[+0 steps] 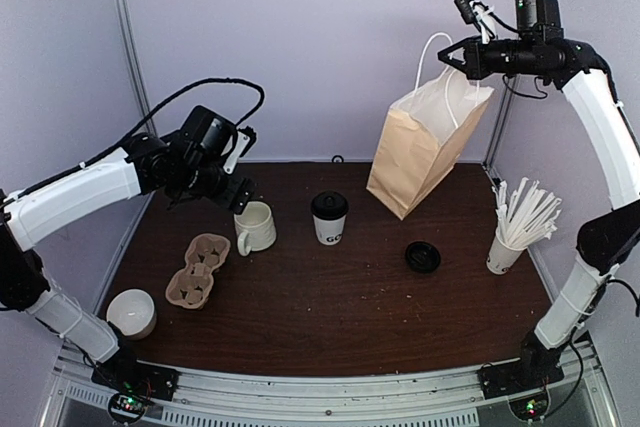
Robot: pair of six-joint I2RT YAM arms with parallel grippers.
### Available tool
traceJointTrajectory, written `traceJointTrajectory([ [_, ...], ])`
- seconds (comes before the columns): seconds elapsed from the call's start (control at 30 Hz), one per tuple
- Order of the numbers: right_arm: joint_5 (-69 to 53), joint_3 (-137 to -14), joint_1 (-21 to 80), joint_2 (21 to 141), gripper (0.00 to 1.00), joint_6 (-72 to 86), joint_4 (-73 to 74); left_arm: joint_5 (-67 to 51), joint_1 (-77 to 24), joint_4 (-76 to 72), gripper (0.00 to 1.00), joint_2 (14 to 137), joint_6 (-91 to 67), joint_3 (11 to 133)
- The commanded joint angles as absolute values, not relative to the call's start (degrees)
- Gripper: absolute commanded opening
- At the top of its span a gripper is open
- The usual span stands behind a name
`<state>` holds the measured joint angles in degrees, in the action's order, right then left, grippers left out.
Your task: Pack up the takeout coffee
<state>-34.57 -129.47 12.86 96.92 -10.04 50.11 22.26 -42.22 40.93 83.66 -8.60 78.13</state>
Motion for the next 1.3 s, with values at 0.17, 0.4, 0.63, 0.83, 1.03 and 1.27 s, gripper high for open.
traceJointTrajectory([
  [0.17, -48.44, -120.11, 17.63, 88.08, 0.00, -3.14, 49.14, 25.65, -42.28, 40.52, 0.90, 80.32, -8.36, 77.95],
  [0.4, -62.28, -103.70, 21.74, 84.89, 0.00, 6.87, 38.27, 27.96, -42.07, 38.58, 0.91, 80.70, -7.42, 75.99],
  [0.63, -65.21, -96.67, 30.75, 88.23, 0.00, 15.06, 29.87, 25.59, -38.65, 38.28, 0.88, 83.20, -8.19, 76.00],
  [0.83, -56.77, -96.71, 33.52, 91.72, 0.00, 13.40, 32.11, 26.08, -37.71, 38.03, 0.88, 82.90, -7.65, 75.07],
  [1.03, -52.63, -97.38, 33.57, 93.80, 0.34, 12.23, 33.24, 24.61, -37.53, 37.98, 0.89, 83.07, -7.21, 75.06],
  [1.27, -53.43, -100.99, 33.46, 95.48, 0.60, 8.68, 36.74, 17.24, -37.62, 38.23, 0.84, 81.05, -7.23, 74.81],
])
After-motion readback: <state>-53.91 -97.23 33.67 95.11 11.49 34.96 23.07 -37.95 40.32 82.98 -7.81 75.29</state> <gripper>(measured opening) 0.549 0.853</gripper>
